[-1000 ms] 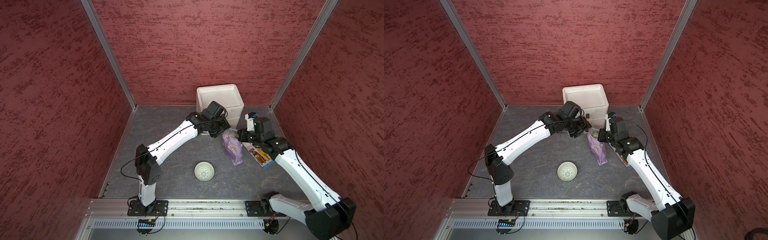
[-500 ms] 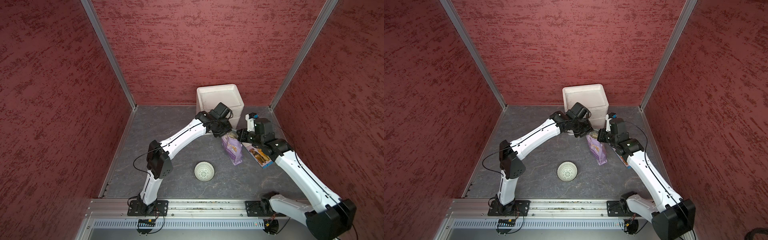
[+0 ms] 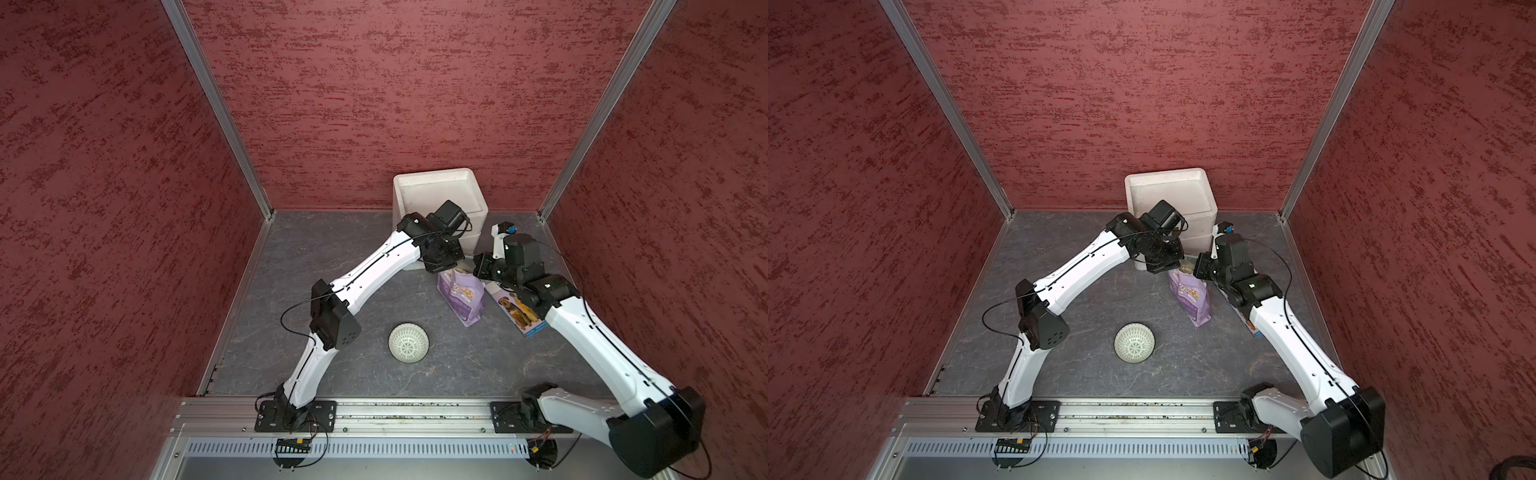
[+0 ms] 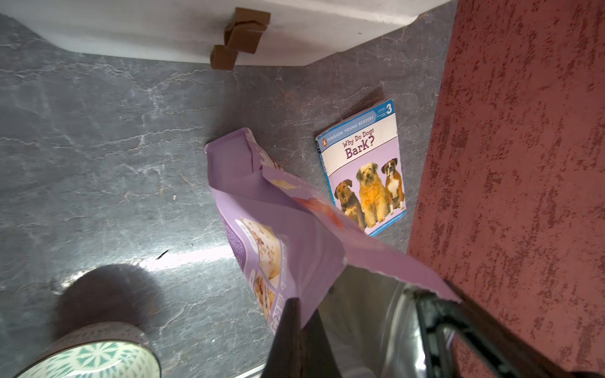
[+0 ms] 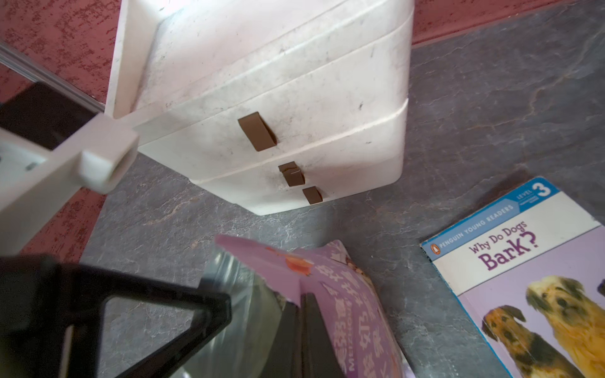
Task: Pour the oats into the breakfast bowl
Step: Open the oats bag at the center of the board.
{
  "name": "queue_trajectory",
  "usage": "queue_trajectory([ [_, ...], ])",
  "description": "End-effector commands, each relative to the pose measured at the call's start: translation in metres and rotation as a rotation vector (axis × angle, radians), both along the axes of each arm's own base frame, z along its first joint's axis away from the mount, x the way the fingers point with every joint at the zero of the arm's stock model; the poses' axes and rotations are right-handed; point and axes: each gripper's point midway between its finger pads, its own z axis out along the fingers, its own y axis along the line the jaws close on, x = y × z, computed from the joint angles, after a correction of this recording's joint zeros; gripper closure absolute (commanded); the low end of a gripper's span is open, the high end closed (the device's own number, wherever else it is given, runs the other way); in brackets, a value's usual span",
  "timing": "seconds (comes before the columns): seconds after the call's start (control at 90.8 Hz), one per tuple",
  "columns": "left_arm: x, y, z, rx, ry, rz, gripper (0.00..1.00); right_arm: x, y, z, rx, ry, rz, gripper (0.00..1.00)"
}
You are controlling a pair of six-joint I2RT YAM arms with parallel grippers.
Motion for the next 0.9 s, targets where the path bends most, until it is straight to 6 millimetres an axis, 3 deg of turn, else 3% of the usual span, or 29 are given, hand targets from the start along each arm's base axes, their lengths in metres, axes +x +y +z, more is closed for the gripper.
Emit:
queue_trajectory([
  [0.0,-0.012,0.040,0.012,0.090,0.051,-0.022,1.00,0.027,-0.026,0.050,-0.077,-0.190,-0.138,1.00],
  [0.11,-0.016,0.065,0.021,0.155,0.061,-0.039,1.00,0.034,-0.032,0.057,-0.125,-0.217,-0.155,1.00],
  [0.176,-0.017,0.073,0.021,0.177,0.064,-0.034,1.00,0.036,-0.022,0.062,-0.101,-0.240,-0.108,1.00],
  [0.342,-0.019,0.064,0.004,0.171,0.105,-0.041,1.00,0.031,0.024,0.069,0.052,-0.279,0.114,1.00],
  [0.551,-0.003,0.066,-0.002,0.193,0.068,0.002,1.00,0.018,0.039,0.045,0.125,-0.246,0.196,1.00],
  [0.573,-0.002,0.067,-0.003,0.192,0.068,0.007,1.00,0.017,0.039,0.043,0.128,-0.243,0.194,0.95],
  [0.672,0.003,0.066,-0.005,0.185,0.071,0.025,1.00,0.009,0.034,0.042,0.143,-0.258,0.177,0.41],
  [0.716,0.005,0.064,-0.006,0.179,0.071,0.030,1.00,0.002,0.030,0.045,0.143,-0.272,0.171,0.23],
  [0.782,0.005,0.063,-0.008,0.174,0.078,0.036,1.00,-0.012,0.023,0.049,0.143,-0.289,0.159,0.09],
  [0.892,0.009,0.060,-0.010,0.163,0.074,0.041,1.00,-0.040,0.017,0.050,0.187,-0.323,0.169,0.01],
])
